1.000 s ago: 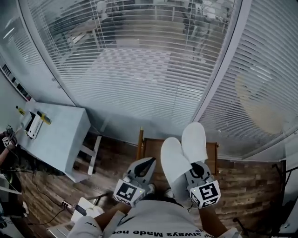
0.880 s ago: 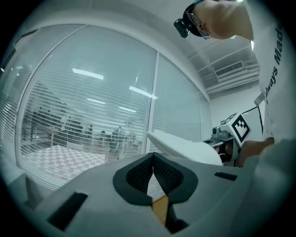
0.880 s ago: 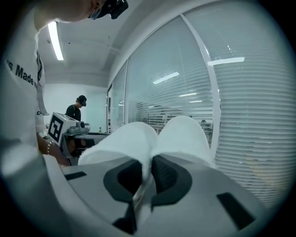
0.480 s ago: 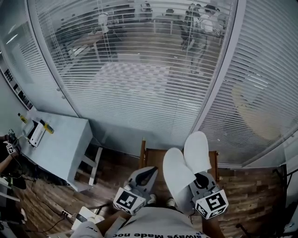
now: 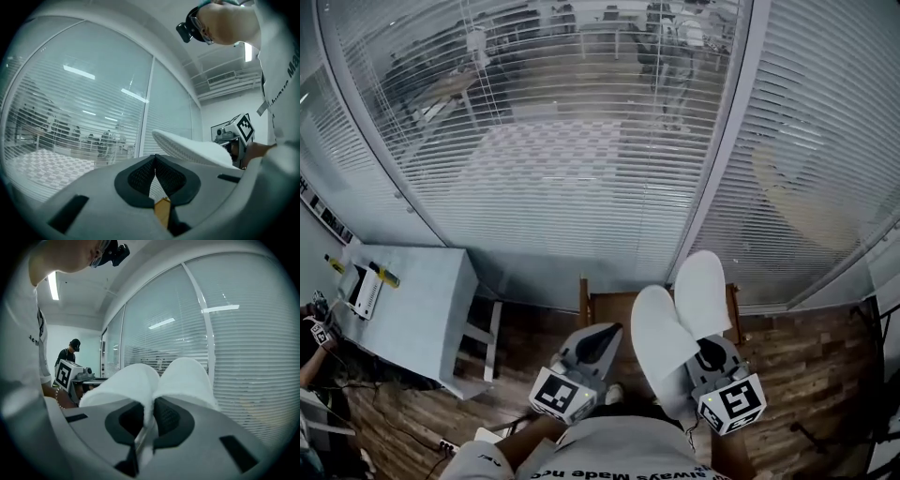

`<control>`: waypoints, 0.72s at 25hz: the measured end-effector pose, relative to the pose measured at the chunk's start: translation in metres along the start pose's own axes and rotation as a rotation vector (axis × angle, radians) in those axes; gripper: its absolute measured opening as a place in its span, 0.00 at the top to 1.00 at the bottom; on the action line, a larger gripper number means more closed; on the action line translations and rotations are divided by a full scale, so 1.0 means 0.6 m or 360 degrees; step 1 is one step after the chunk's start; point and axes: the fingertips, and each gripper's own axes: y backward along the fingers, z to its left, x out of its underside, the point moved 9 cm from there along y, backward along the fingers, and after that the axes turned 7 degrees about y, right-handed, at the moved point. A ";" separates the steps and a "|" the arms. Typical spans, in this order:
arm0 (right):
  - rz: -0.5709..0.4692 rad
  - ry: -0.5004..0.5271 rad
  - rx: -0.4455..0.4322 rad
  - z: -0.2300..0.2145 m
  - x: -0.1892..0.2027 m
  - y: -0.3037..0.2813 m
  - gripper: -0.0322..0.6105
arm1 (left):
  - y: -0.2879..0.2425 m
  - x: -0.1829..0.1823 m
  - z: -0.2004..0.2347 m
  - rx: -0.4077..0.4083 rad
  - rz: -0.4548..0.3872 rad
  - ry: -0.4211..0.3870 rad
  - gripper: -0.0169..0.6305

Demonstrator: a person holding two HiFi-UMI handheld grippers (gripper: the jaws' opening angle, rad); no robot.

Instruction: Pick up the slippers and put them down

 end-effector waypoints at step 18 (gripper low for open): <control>-0.0012 -0.0097 0.0498 -0.052 0.040 0.188 0.90 | -0.135 0.038 -0.158 0.0510 0.0123 0.0018 0.95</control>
